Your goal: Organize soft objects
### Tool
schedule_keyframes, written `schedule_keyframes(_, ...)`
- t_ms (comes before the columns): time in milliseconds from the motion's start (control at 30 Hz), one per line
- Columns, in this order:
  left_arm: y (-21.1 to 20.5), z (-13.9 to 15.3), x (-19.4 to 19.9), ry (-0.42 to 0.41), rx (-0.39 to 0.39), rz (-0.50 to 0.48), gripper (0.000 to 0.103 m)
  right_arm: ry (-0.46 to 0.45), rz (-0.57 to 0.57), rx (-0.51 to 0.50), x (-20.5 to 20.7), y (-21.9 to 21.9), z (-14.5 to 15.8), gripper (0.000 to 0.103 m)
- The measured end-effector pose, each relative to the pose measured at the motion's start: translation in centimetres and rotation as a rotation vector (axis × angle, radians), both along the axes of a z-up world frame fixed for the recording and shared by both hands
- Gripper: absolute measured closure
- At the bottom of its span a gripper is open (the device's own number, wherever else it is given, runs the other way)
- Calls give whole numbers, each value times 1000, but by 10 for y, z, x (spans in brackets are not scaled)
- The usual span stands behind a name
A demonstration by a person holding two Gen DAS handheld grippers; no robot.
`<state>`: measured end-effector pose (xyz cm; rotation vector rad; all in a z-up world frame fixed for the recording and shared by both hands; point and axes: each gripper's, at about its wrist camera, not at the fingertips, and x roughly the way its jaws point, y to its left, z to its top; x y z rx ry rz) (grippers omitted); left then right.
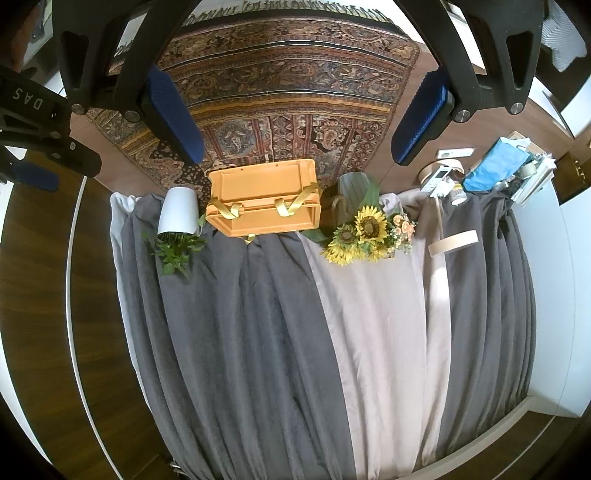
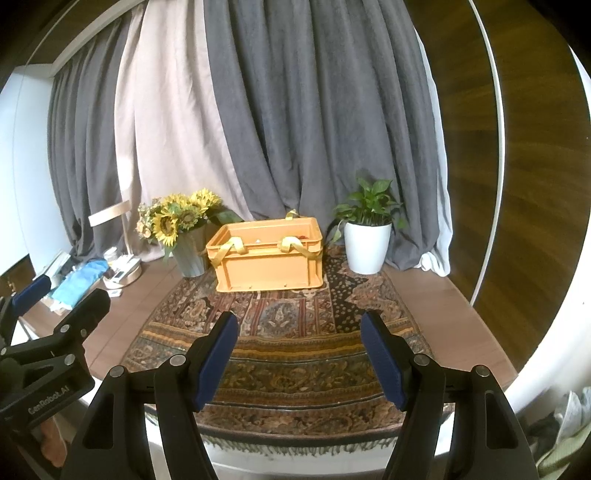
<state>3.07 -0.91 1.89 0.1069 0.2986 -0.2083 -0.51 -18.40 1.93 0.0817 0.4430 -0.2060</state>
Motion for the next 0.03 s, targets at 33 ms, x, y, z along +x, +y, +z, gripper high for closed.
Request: schedule_keyframes(33, 0, 0, 0, 1, 0, -1, 0, 0, -1, 1, 0, 0, 0, 33)
